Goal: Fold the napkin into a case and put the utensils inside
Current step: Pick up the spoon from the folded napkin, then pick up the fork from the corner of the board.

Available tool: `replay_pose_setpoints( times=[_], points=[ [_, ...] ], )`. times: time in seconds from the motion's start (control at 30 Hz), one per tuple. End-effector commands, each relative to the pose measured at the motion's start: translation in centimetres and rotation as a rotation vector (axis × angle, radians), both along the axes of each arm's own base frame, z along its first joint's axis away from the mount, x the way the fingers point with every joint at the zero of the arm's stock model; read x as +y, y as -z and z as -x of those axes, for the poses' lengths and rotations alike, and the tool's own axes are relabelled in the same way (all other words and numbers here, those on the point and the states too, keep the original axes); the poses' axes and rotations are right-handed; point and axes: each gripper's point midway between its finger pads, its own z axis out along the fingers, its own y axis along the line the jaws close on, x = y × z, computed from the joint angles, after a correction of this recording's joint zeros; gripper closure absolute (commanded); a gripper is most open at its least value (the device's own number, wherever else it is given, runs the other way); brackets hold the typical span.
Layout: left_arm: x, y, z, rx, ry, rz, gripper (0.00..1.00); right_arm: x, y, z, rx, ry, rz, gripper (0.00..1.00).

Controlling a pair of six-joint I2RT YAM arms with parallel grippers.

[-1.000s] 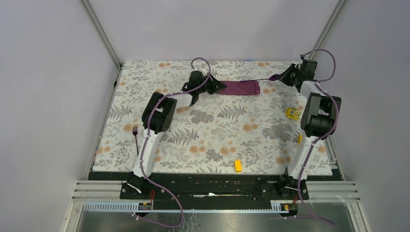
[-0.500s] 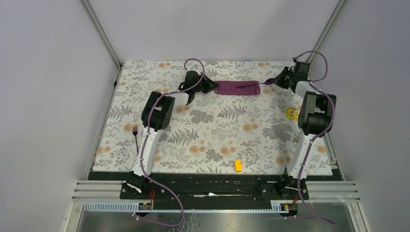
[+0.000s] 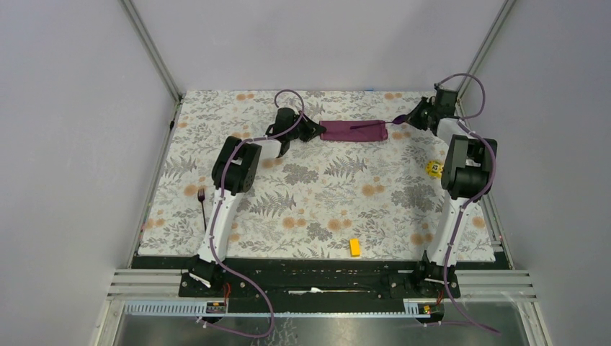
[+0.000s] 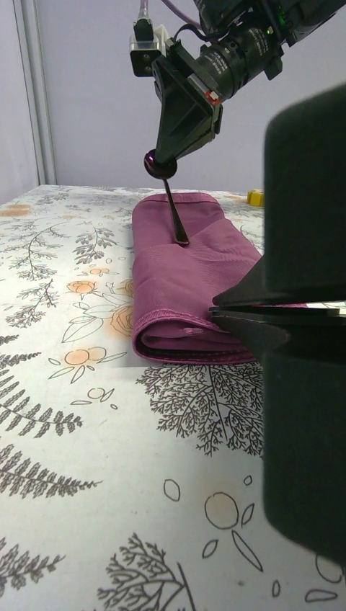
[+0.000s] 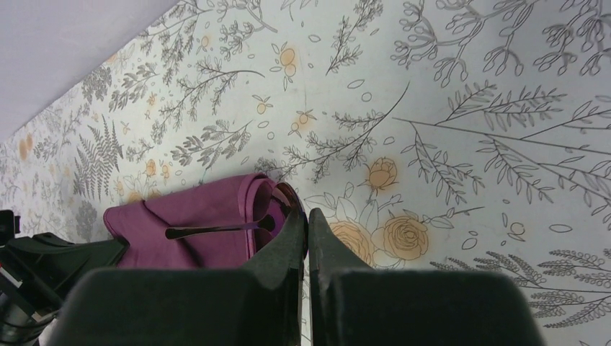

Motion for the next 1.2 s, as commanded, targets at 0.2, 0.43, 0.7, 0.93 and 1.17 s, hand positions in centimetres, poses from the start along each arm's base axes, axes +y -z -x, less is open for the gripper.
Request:
replay_pose_setpoints(
  times=[0.2,0.43,0.7,0.93,1.17],
  points=[
    [-0.4,0.6,0.1,0.0,0.031,-0.012,1.0,-1.0,-1.3,-1.4,-0.034,0.016,0.029,1.0],
    [-0.6,0.6,0.1,0.003,0.031,0.002,1.0,0.9,-1.1,-1.7,-0.034,0.002,0.028,1.0],
    [-0.7,1.1,0.3,0.013,0.037,0.005,1.0,4.6,-1.5,-2.2,-0.033,-0.013,0.027,1.0],
    [-0.7,1.5,0.5,0.019,0.04,0.007,1.0,6.9,-1.4,-2.4,-0.027,-0.015,0.031,1.0],
    [-0.9,1.6,0.6,0.023,0.039,0.028,1.0,9.6,-0.8,-3.0,-0.003,0.017,-0.095,1.0]
  ],
)
